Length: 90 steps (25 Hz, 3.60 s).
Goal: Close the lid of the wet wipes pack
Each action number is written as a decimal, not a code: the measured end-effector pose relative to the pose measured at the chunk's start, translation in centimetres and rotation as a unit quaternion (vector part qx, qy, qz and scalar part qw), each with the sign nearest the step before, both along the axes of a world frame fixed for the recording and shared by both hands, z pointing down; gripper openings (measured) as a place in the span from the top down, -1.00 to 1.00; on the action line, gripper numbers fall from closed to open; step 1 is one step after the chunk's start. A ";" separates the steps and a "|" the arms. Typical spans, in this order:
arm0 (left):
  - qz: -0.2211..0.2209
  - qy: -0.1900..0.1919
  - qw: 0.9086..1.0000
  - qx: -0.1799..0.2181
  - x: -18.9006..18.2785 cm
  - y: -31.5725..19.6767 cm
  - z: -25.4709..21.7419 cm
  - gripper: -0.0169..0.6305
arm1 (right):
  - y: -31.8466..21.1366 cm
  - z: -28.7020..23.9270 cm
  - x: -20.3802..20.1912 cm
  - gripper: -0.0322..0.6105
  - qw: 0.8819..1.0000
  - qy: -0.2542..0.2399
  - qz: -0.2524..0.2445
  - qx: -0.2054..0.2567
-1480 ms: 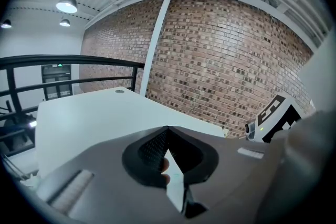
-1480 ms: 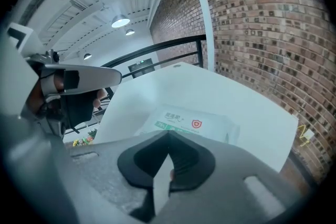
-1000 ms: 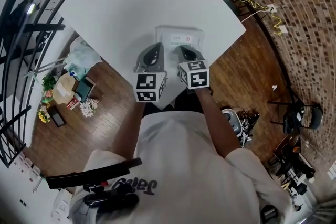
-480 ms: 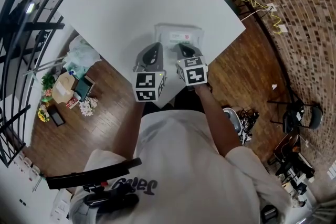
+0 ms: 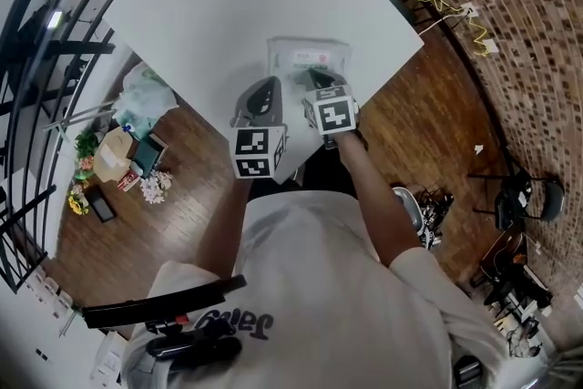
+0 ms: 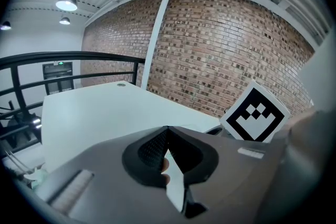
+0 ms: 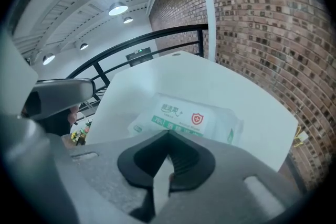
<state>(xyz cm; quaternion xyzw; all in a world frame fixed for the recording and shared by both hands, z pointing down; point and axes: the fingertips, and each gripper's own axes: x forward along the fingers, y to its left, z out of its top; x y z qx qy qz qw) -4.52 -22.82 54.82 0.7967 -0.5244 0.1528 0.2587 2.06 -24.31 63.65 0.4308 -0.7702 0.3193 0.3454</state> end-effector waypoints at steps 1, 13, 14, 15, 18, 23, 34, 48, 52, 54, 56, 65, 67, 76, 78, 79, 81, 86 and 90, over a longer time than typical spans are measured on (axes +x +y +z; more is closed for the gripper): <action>0.000 -0.001 1.000 0.000 -0.1 0.2 0.0 0.90 | -0.1 0.0 -0.1 0.93 1.000 0.008 0.001 0.006; -0.009 -0.009 1.000 0.020 -1.9 1.8 -2.1 0.90 | 0.6 -1.6 1.3 0.93 0.999 -0.010 0.035 0.035; -0.011 -0.009 1.000 0.021 -2.1 1.9 -2.1 0.90 | 0.5 -2.1 1.4 0.93 0.998 -0.010 0.041 0.044; -0.012 -0.009 1.000 0.021 -2.2 1.9 -2.1 0.90 | 0.5 -2.5 1.6 0.93 0.998 -0.010 0.046 0.052; -0.013 -0.008 1.000 0.021 -2.4 2.3 -2.1 0.90 | 0.4 -3.5 2.1 0.93 0.996 -0.009 0.055 0.075; -0.009 -0.005 1.000 0.024 -2.3 2.5 -2.3 0.90 | -0.9 -4.6 2.5 0.93 0.994 -0.014 0.064 0.088; -0.015 -0.006 1.000 0.012 -3.1 1.8 -1.2 0.90 | -0.2 -0.8 1.5 0.93 0.998 -0.003 0.039 0.048; -0.019 0.002 1.000 0.000 -2.8 0.0 -0.1 0.90 | -0.3 0.0 0.6 0.93 0.997 0.079 -0.022 0.013; -0.026 -0.001 1.000 0.001 -3.2 -0.5 -0.4 0.90 | -0.2 0.5 0.7 0.93 0.995 0.097 -0.027 0.020; -0.028 -0.004 1.000 0.003 -3.3 -0.7 -0.8 0.90 | -0.3 0.5 0.8 0.93 0.995 0.095 -0.027 0.019; -0.030 -0.004 1.000 0.007 -3.6 -0.8 -1.1 0.90 | -0.4 0.3 0.6 0.93 0.996 0.088 -0.028 0.021; -0.009 0.025 0.999 0.048 -4.0 -0.4 -4.9 0.90 | 0.3 -5.7 0.6 0.93 0.995 -0.022 0.024 0.095; -0.003 0.037 0.997 0.066 -4.3 0.1 -6.7 0.90 | 0.9 -9.3 0.4 0.93 0.988 -0.041 0.037 0.145; 0.010 0.057 0.981 0.186 -2.6 4.2 -17.9 0.90 | 6.2 -26.5 3.0 0.93 0.931 -0.097 0.065 0.347; -0.004 0.067 0.976 0.208 -1.3 5.9 -20.2 0.90 | 8.1 -29.2 4.2 0.93 0.918 -0.117 0.060 0.374; -0.007 0.069 0.974 0.216 -0.4 7.1 -21.0 0.90 | 9.2 -30.0 5.0 0.93 0.913 -0.125 0.058 0.384; -0.008 0.060 0.971 0.231 1.4 10.0 -22.1 0.90 | 11.6 -30.9 6.1 0.93 0.906 -0.137 0.052 0.398; -0.056 0.044 0.970 0.233 1.9 20.3 -21.8 0.90 | 21.4 -33.3 5.9 0.93 0.897 -0.164 0.023 0.410; -0.064 0.022 0.970 0.233 4.5 26.4 -22.5 0.90 | 26.4 -35.3 7.5 0.93 0.886 -0.148 -0.002 0.439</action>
